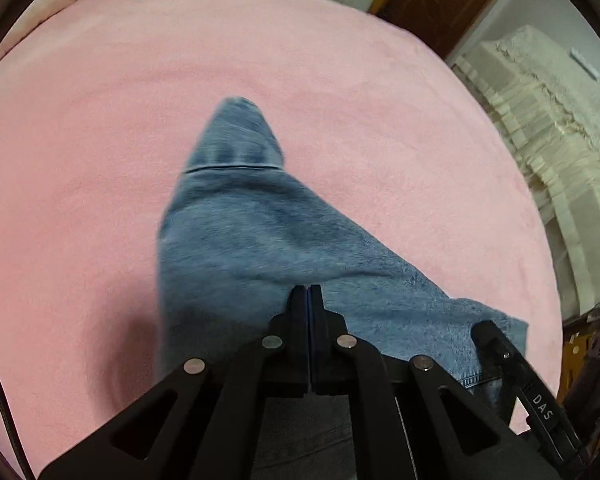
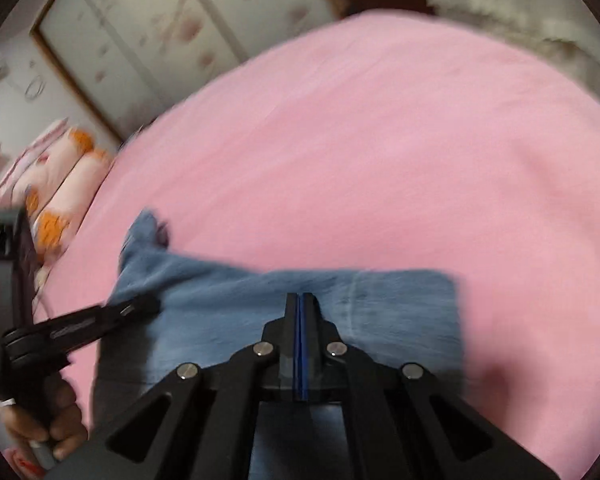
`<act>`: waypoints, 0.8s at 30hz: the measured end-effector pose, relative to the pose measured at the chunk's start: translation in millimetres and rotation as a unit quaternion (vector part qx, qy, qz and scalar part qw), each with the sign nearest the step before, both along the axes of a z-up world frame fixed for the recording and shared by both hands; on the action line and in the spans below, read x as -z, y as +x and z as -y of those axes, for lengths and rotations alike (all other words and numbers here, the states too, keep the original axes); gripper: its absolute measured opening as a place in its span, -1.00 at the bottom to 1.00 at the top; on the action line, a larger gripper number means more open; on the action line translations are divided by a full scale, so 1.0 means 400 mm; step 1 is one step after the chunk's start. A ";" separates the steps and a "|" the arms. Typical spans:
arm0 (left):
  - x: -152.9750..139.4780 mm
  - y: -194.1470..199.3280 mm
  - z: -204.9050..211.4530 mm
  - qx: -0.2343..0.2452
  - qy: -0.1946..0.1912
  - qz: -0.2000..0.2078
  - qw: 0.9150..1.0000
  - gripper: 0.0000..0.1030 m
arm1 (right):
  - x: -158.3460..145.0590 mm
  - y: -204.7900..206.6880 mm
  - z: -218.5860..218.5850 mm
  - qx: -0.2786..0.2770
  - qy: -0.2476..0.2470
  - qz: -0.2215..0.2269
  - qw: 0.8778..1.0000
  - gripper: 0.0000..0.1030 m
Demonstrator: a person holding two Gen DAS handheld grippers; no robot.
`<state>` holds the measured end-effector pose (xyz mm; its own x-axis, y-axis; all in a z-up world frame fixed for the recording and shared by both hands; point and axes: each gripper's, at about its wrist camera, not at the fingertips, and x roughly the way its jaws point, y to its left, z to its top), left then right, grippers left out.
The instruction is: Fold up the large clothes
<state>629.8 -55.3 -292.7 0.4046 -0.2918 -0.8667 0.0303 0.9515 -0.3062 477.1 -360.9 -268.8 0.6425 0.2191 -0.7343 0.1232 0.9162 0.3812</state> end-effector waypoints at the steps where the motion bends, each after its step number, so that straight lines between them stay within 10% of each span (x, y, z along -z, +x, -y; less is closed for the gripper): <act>1: -0.010 -0.012 -0.004 -0.002 0.000 0.010 1.000 -0.98 | -0.001 -0.013 0.009 0.007 -0.002 0.004 1.000 -1.00; 5: -0.071 -0.069 -0.011 -0.005 0.043 0.043 0.998 -0.98 | -0.055 -0.067 0.029 0.080 -0.072 0.023 0.994 -1.00; 14: -0.183 -0.250 -0.077 -0.027 0.107 0.048 0.993 0.03 | -0.130 -0.211 0.144 0.106 -0.031 -0.030 0.993 -0.94; 24: -0.221 -0.484 -0.057 -0.069 0.120 -0.067 0.988 0.27 | -0.157 -0.397 0.025 0.033 -0.036 -0.127 0.991 -0.79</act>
<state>436.3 -32.4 -204.4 0.3032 -0.0212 -0.9527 -0.1311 0.9893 -0.0637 318.2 -370.8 -206.1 0.4458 0.1242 -0.8864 0.2665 0.9270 0.2640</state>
